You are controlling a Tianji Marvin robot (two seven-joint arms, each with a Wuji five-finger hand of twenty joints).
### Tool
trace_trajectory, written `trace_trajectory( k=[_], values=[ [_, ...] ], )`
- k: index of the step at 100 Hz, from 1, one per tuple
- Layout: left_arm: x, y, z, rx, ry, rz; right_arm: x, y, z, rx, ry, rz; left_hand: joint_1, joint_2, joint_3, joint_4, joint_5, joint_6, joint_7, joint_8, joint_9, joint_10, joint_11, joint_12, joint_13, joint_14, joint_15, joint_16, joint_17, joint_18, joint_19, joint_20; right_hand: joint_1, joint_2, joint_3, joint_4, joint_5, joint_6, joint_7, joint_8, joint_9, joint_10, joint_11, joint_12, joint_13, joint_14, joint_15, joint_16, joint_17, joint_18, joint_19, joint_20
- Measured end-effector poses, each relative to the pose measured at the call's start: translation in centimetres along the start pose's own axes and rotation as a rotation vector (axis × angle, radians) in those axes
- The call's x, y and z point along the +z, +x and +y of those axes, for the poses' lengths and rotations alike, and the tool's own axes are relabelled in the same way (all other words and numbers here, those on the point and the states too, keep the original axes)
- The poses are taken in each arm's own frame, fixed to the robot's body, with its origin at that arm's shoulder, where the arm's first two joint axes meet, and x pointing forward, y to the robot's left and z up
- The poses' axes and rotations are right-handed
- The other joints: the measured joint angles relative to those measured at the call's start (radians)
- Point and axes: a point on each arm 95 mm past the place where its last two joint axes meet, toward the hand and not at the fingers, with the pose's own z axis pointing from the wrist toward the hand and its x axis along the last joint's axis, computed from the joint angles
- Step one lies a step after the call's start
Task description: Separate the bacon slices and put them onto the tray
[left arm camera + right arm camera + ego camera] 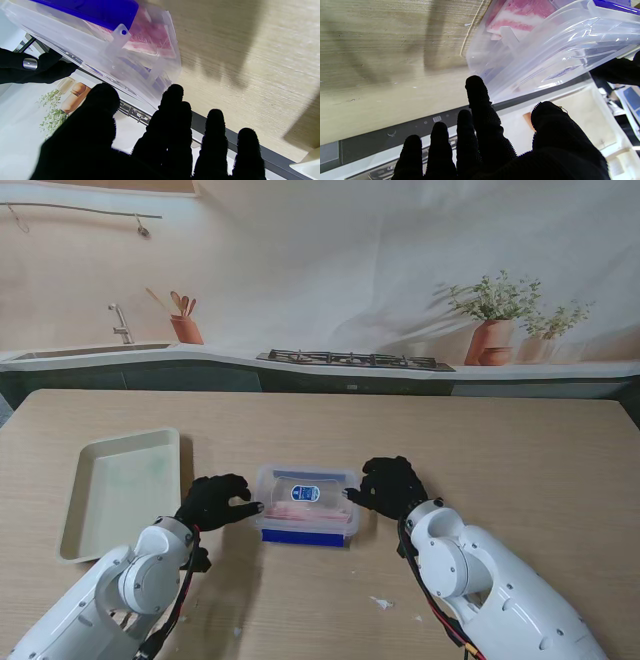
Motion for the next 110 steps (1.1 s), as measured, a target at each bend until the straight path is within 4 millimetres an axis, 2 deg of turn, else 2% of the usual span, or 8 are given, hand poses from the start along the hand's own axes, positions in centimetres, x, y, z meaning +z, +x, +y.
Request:
trace_trajectory(
  k=[72, 110],
  values=[
    [-0.03, 0.38, -0.04, -0.075, 0.019, 0.015, -0.06, 0.65, 0.46, 0.192, 0.006, -0.027, 0.001, 0.000, 0.000, 0.000, 0.002, 0.062, -0.002, 0.000, 0.000, 0.000, 0.000, -0.010, 0.001, 0.000, 0.000, 0.000, 0.000, 0.000, -0.019, 0.030, 0.045, 0.012, -0.012, 0.000, 0.018, 0.124, 0.005, -0.001, 0.000, 0.000, 0.000, 0.000, 0.000, 0.001, 0.000, 0.000, 0.000, 0.000, 0.000, 0.000],
    [-0.49, 0.90, -0.46, -0.082, 0.038, 0.038, -0.20, 0.78, 0.71, 0.214, -0.014, -0.039, 0.001, 0.000, 0.000, 0.000, 0.003, 0.084, -0.006, 0.000, 0.000, 0.000, 0.000, -0.010, 0.001, 0.001, 0.000, 0.000, 0.000, 0.000, -0.021, 0.033, 0.046, 0.012, -0.012, 0.000, 0.024, 0.130, 0.005, -0.001, 0.000, 0.002, 0.000, 0.000, 0.000, 0.001, 0.000, 0.000, 0.000, 0.000, 0.000, 0.000]
  ],
)
